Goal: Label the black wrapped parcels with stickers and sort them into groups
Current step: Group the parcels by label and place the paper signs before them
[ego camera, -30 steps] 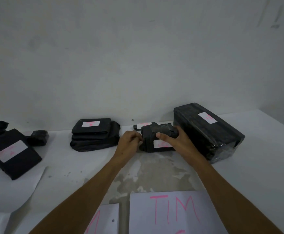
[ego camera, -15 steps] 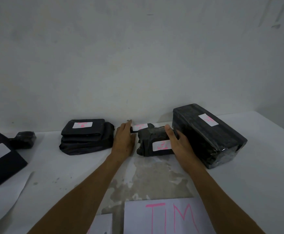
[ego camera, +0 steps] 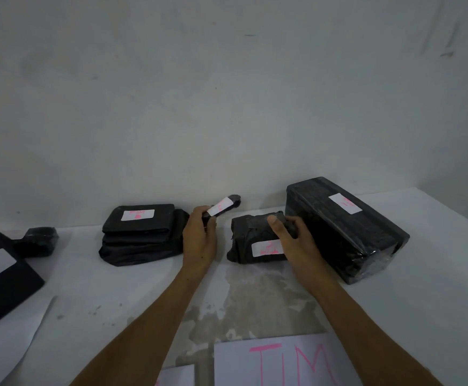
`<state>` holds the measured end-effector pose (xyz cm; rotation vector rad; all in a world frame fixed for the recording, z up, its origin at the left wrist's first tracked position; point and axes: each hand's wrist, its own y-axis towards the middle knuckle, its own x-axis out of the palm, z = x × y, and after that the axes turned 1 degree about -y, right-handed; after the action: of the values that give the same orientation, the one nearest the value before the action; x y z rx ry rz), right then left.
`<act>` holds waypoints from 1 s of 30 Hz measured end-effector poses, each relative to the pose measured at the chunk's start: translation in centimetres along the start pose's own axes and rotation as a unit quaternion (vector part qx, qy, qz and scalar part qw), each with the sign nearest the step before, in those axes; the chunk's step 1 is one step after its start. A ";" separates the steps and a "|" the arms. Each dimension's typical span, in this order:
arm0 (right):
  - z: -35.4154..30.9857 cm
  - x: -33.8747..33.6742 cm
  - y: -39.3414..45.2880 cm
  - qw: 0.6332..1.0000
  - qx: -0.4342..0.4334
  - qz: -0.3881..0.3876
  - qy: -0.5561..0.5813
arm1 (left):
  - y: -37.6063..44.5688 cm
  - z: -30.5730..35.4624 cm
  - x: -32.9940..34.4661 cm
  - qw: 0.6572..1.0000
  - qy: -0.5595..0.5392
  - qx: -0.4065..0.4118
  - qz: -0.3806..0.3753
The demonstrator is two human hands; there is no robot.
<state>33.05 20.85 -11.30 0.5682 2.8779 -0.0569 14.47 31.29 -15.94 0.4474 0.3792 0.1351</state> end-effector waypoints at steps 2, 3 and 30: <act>-0.5 0.3 -0.1 1.000 0.010 -0.003 -0.028 | 0.0 0.2 -0.1 1.000 -0.016 -0.011 -0.014; -0.9 0.4 -0.3 0.999 0.019 -0.008 -0.045 | -0.1 0.5 -0.2 0.999 -0.018 -0.016 -0.025; -4.8 -0.4 -5.2 0.966 0.206 -0.153 -0.011 | -3.8 10.8 -2.4 0.856 -0.335 -0.381 -0.099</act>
<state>30.47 16.29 -6.54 0.1735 2.9134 -0.7145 16.57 23.09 -7.86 -0.3453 -0.3313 -0.0807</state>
